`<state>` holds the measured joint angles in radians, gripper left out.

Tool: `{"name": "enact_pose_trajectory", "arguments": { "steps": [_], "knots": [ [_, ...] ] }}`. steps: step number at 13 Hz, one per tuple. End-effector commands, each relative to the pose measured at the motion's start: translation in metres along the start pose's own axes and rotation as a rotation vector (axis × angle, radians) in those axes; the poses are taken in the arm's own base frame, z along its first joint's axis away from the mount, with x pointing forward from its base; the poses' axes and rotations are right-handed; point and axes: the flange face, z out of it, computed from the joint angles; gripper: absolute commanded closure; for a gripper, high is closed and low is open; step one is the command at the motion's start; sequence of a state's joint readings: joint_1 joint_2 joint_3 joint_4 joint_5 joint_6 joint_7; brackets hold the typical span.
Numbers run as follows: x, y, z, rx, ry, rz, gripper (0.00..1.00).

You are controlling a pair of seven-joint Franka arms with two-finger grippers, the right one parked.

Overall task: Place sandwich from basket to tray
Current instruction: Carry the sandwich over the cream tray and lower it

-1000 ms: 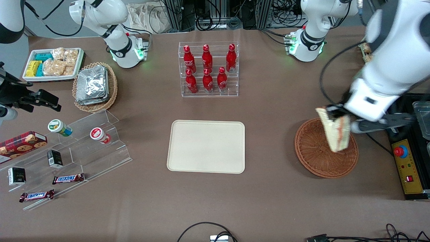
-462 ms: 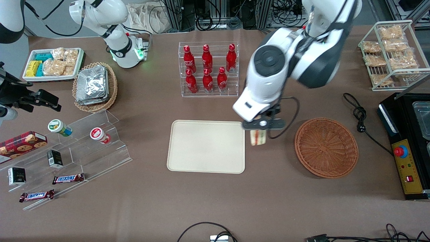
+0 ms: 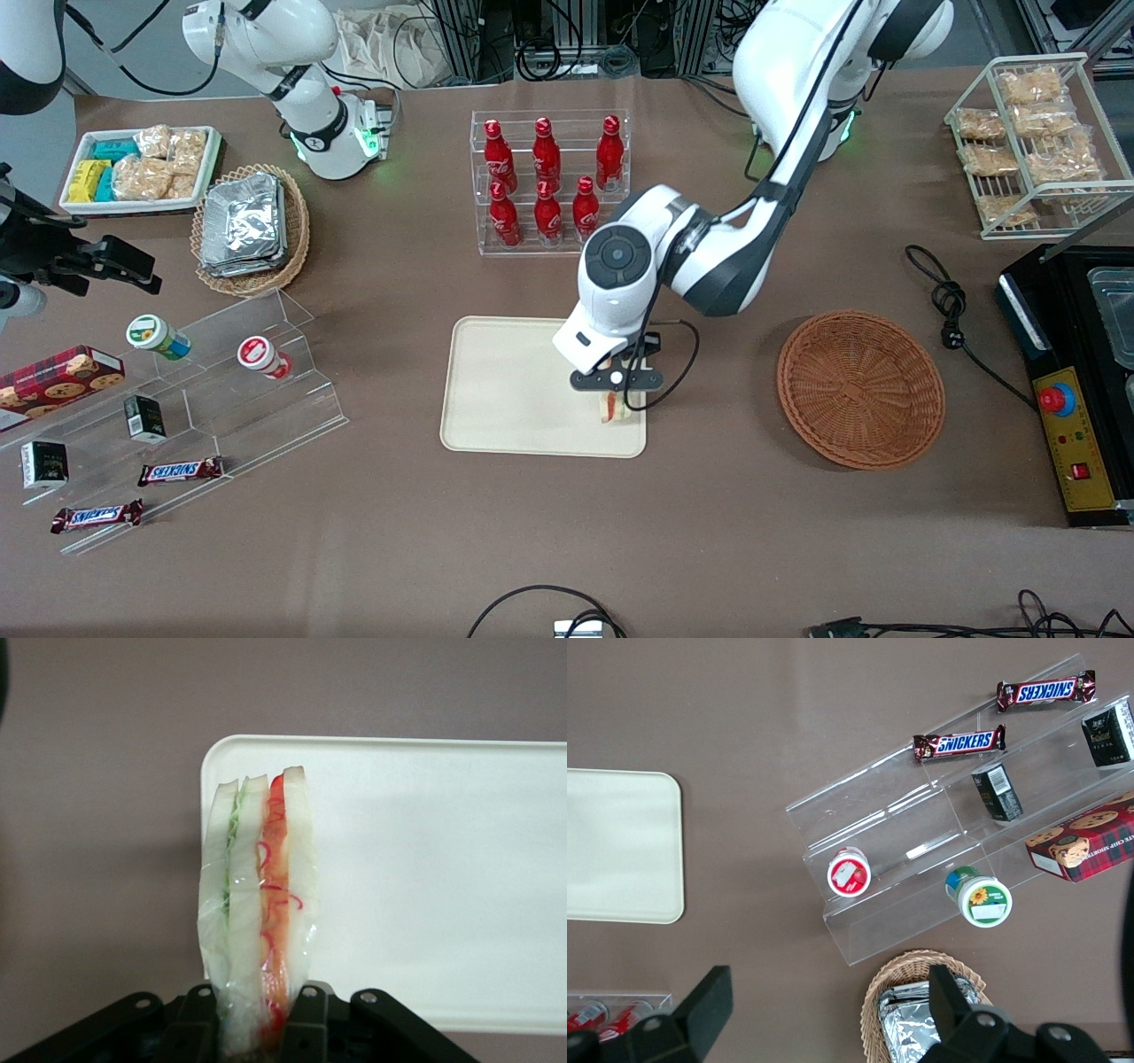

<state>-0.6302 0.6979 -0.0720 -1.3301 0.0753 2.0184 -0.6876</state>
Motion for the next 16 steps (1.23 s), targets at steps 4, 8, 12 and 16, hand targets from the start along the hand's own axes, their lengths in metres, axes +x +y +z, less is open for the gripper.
{"name": "enact_pose_trajectory", "arguments": {
  "steps": [4,8,12,16],
  "knots": [
    [0.002,0.013,0.056,0.025,0.05,0.018,1.0],
    [0.002,0.013,0.065,0.031,0.043,0.018,0.92],
    [-0.001,0.013,0.068,0.036,0.035,0.022,0.81],
    [-0.002,0.013,0.075,0.043,0.027,0.036,0.0]
  ]
}}
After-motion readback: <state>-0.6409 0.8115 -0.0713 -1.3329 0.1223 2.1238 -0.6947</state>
